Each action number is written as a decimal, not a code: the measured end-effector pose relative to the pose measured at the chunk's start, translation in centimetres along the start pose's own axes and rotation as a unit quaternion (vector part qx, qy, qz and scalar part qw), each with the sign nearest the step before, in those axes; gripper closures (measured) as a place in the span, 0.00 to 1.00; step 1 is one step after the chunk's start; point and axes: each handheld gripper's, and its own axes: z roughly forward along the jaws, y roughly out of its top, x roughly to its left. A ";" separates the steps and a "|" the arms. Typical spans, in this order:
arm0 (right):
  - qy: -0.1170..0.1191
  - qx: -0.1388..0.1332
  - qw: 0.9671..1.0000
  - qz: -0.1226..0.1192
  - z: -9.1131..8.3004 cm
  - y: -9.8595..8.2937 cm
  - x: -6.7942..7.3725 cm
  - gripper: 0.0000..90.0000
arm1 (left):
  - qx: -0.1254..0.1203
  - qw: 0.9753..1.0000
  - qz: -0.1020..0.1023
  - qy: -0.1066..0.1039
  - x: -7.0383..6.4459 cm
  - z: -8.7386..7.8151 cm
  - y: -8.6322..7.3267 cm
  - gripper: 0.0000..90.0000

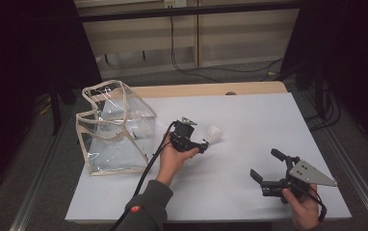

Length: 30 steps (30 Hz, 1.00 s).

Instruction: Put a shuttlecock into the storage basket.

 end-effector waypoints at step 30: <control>-0.005 -0.001 1.000 0.001 -0.1 0.0 -0.2 0.01 | 0.004 1.000 0.005 -0.008 0.0 2.4 -0.3 0.59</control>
